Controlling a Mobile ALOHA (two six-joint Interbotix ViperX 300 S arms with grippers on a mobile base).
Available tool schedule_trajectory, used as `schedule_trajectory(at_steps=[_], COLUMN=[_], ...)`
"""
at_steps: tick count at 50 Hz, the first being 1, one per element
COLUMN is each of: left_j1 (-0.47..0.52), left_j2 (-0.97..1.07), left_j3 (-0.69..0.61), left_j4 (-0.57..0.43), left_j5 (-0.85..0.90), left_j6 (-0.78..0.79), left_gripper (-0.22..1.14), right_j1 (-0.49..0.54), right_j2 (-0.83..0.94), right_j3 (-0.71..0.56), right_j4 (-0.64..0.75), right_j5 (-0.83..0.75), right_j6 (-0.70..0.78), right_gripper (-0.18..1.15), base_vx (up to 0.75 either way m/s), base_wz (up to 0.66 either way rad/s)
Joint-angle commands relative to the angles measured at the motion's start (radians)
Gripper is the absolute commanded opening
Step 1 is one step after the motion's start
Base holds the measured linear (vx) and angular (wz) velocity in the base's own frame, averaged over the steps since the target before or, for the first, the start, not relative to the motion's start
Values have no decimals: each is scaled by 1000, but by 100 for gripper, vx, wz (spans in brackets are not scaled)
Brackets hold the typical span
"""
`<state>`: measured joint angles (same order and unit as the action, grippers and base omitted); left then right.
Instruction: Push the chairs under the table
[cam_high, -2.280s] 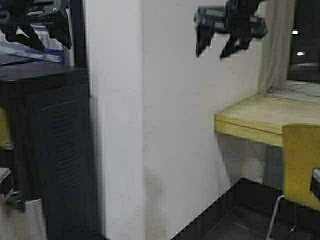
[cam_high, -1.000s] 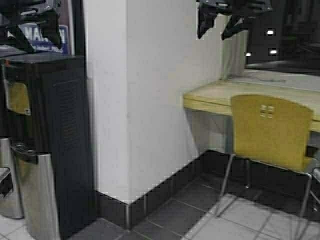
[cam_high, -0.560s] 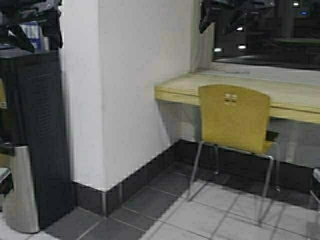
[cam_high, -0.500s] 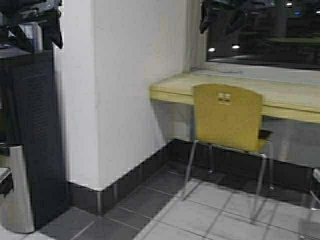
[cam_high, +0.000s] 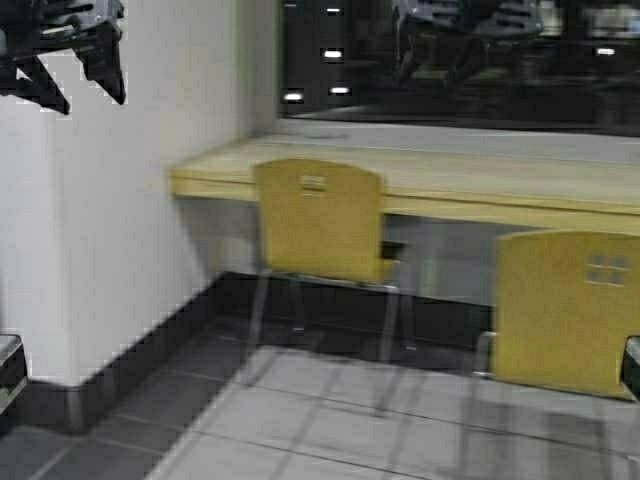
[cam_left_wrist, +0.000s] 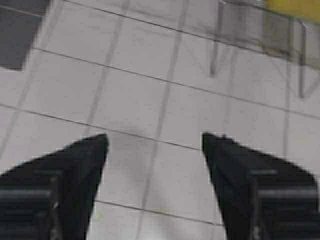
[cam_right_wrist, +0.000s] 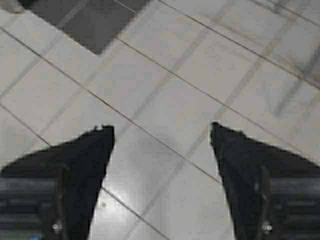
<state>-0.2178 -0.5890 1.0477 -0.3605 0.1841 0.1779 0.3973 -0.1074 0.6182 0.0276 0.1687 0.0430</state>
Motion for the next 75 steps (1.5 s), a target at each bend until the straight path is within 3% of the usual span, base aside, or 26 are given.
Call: schedule_trajectory(at_steps=[1,55,66,75], left_j1=[-2,-2,-2,-2], left_j2=[-2,49,49,80], left_j3=[-14,-18,-12,8], left_j4=[-3,-26,-54,-153], left_j5=[0,12,18,-12], left_j6=[-2,-8,-11,-84], left_gripper=[92,92,92,92], right_j1=[-2,0,-2,-2], right_j2=[-2,66,83,98], right_j3=[-25,-25,-20,-11], right_j4=[2,48,80,81], right_j5=[-3,14,14,6], right_j6=[6,23,144,290], right_gripper=[93,93,93,93], base_vx=[-9,-2,12,17], base_wz=[-50,-32,-10,-11])
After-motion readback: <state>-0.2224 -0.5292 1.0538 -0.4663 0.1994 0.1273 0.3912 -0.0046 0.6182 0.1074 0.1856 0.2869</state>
